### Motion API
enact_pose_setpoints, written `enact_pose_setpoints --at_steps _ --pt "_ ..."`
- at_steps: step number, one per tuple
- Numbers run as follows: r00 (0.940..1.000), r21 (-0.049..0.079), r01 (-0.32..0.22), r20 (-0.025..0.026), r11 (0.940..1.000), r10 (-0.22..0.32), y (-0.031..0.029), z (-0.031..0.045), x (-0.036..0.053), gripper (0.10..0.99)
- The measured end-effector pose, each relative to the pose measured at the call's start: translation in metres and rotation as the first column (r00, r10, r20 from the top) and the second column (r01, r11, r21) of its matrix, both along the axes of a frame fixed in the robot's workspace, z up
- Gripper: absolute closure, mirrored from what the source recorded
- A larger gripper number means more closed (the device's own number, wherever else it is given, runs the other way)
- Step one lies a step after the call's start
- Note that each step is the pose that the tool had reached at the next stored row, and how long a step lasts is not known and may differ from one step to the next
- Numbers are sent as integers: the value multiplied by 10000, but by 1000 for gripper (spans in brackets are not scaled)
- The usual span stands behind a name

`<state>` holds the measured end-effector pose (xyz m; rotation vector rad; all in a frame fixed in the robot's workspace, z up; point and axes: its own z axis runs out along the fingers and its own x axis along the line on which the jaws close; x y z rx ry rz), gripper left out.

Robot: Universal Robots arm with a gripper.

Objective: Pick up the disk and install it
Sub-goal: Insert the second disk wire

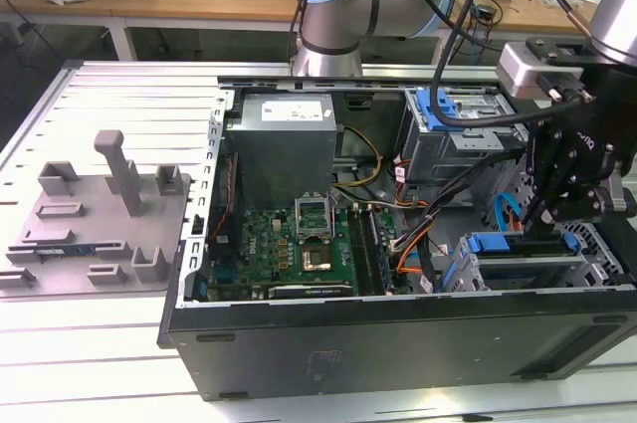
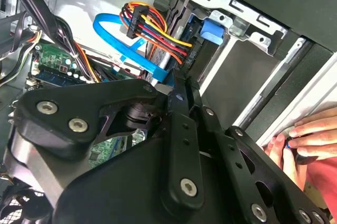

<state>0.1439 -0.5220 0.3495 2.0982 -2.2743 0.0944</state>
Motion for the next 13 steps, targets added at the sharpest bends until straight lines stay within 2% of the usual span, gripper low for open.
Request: enact_pose_setpoints --at_steps 3,13 --pt "10000 -1 0 0 10000 0 16 -1 0 925" --pt "10000 -2 -1 -10 10000 1 3 -11 0 925"
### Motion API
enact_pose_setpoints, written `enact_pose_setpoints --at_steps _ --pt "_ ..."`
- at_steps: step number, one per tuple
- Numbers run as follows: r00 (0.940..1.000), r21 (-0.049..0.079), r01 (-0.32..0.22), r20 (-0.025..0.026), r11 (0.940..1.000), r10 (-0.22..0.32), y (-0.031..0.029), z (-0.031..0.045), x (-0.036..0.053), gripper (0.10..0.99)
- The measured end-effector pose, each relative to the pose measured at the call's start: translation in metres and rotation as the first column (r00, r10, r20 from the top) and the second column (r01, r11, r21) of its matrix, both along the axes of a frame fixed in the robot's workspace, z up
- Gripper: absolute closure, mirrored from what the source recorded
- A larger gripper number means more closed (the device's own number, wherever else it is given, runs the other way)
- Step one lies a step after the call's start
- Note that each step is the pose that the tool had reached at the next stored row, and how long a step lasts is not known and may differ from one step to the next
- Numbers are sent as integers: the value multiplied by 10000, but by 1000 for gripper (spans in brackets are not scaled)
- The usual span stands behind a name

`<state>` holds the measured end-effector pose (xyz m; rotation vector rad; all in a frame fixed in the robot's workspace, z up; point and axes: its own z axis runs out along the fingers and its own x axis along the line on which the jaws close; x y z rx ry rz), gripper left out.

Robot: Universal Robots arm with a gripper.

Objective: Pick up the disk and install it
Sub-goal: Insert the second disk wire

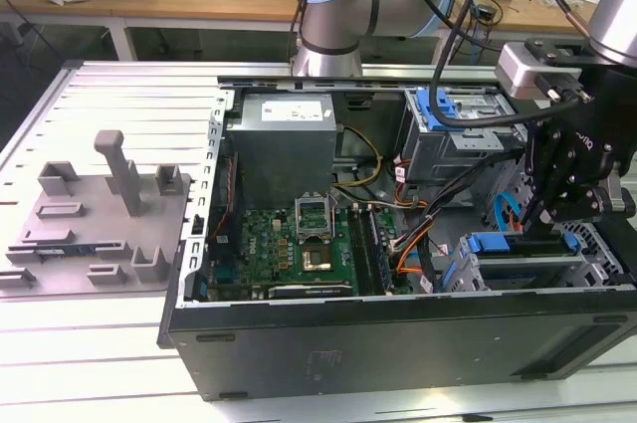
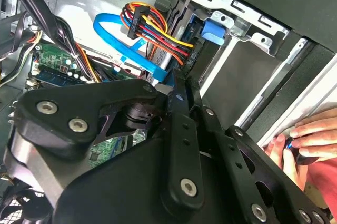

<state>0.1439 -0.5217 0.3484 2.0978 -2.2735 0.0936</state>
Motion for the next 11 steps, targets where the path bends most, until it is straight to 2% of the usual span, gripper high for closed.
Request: enact_pose_setpoints --at_steps 11 --pt "10000 -6 0 0 10000 0 1 -24 7 925"
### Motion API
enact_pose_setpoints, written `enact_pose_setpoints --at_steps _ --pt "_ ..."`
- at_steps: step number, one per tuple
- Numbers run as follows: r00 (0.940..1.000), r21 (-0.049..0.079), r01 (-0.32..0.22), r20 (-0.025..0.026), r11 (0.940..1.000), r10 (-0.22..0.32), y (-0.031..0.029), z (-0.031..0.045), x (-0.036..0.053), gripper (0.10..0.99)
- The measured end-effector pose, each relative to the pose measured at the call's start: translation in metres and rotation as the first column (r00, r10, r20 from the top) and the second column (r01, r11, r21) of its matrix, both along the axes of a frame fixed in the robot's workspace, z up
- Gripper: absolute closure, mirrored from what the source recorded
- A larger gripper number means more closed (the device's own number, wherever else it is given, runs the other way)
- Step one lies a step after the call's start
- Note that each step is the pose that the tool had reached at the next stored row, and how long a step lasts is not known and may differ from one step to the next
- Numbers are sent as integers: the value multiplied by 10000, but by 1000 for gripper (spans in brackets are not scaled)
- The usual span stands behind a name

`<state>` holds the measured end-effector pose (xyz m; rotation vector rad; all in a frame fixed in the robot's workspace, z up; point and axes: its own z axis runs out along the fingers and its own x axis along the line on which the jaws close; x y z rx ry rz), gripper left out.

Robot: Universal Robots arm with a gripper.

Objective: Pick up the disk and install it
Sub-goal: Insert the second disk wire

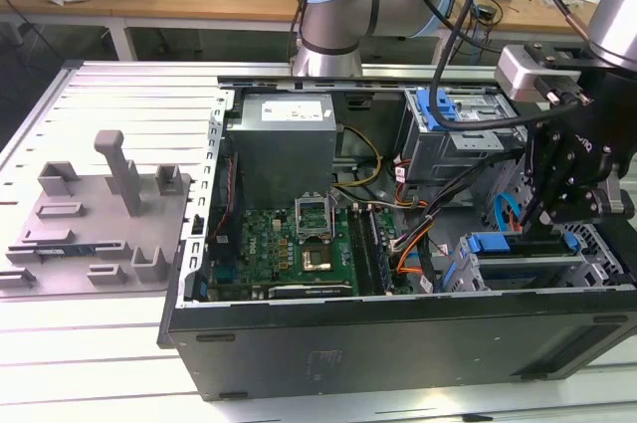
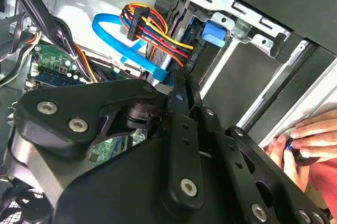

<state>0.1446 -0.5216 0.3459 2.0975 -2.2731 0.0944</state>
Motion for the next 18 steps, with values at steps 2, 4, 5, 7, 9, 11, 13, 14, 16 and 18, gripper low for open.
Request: enact_pose_setpoints --at_steps 2,4,5,7,9,11,13,14,16,18 --pt "10000 1 0 0 10000 0 8 -8 1 925" --pt "10000 0 0 0 10000 0 24 -10 3 925" --pt "10000 -2 0 0 10000 0 30 -11 4 925" --pt "10000 -6 0 -2 10000 0 32 -16 8 925" --pt "10000 -6 -1 -3 10000 1 32 -21 8 925" --pt "10000 -6 -2 -4 10000 2 32 -23 8 925" --pt "10000 -12 -1 -6 10000 1 32 -24 8 925" --pt "10000 -19 -1 -6 10000 1 32 -25 8 925" --pt "10000 -55 -1 -7 10000 1 32 -23 8 925" --pt "10000 -79 -1 -7 10000 1 32 -22 8 925"
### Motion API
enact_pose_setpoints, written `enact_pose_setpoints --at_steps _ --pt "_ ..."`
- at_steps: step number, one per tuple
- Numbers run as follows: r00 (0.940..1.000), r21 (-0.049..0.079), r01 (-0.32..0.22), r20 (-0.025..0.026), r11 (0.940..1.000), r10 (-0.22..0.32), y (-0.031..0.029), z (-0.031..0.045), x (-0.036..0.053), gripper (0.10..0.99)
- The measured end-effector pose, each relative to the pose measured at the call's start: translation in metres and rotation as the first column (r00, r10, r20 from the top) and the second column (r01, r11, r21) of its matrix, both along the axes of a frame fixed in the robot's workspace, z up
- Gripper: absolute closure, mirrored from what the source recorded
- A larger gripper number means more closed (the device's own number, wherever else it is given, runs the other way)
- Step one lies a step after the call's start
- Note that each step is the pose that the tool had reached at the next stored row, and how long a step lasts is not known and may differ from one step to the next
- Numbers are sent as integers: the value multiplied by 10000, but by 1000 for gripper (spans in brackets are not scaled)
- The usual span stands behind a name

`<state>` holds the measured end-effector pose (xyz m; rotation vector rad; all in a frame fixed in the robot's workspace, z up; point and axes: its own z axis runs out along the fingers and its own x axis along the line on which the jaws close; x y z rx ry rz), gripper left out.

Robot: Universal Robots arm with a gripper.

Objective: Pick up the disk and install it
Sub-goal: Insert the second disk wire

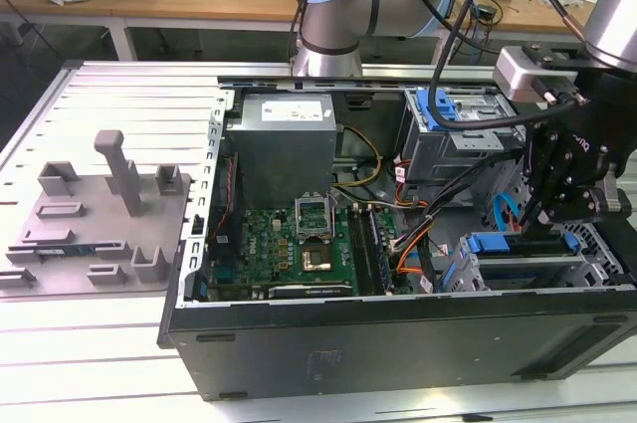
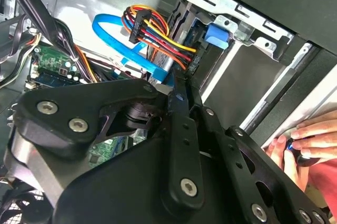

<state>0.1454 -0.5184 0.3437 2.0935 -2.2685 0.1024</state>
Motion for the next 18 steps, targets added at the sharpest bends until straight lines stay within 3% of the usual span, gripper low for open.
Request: enact_pose_setpoints --at_steps 15,16,18 --pt "10000 -16 -32 2 10000 32 0 -61 -15 925" --pt "10000 1 -31 -3 10000 31 0 -34 -19 914" --pt "10000 -31 -31 0 10000 31 1 104 -19 792"
